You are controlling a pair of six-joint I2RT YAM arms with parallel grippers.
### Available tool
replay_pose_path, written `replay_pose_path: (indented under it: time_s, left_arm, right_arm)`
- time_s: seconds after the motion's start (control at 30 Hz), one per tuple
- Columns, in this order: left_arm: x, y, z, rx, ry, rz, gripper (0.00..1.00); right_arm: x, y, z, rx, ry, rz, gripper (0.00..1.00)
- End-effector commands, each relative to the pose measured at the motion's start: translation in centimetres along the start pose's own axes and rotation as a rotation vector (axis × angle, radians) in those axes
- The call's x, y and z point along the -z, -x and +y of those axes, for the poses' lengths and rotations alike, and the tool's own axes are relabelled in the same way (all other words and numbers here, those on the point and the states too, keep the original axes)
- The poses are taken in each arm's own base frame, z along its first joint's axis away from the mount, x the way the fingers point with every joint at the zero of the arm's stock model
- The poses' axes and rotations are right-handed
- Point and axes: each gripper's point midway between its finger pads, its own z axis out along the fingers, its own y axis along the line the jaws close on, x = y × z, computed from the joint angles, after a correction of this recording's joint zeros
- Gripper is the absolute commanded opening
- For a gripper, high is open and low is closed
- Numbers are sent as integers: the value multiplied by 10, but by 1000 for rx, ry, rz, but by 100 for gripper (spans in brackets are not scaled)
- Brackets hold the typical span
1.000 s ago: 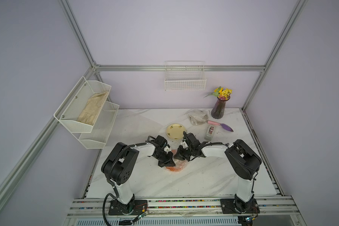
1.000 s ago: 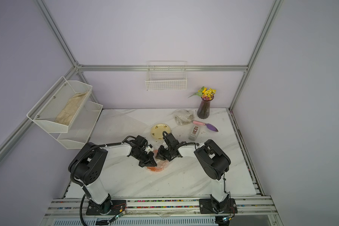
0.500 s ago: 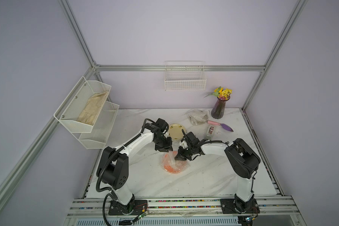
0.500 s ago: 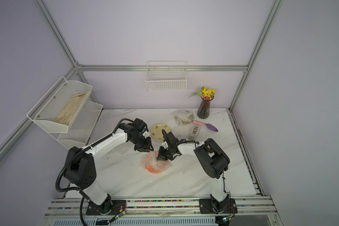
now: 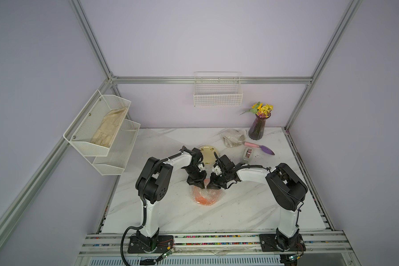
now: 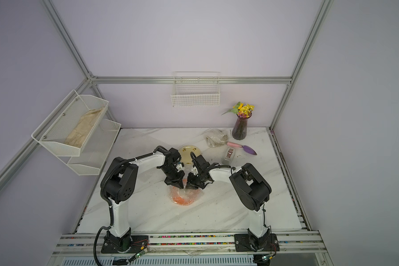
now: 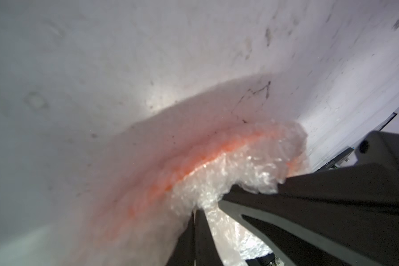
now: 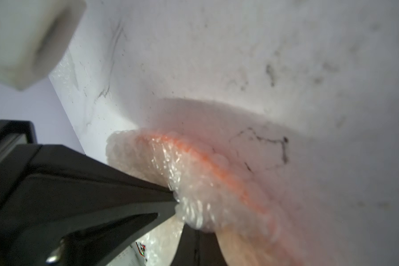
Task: Wrap dinner plates in bubble wrap
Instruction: Wrap the plate in the bubble wrap.
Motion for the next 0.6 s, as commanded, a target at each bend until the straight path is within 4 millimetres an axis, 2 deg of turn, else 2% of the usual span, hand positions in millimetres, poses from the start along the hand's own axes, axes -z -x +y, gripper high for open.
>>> replay_pose_path:
  time_s: [0.0,0.17,0.3,0.4,0.5,0.57]
  left_arm:
    - [-17,-14,24,7,69,55,5]
    - [-19,-10,24,20,64,47,5]
    - [-19,-11,26,28,73,46,5]
    - [-19,-11,27,32,75,44,5]
    - [-17,-11,28,32,87,34,5]
    - [-16,-12,31,36,103,33,5]
  right_arm:
    - [15,-18,-27,-78,-147,7,0]
    - [24,-26,34,-49,62,9,0]
    - [11,-37,47,-23,99,61,0]
    - [-5,-46,42,-39,95,114,0]
    - [-17,-67,12,-68,-15,203,0]
    - [-18,-87,-18,-93,-114,277,0]
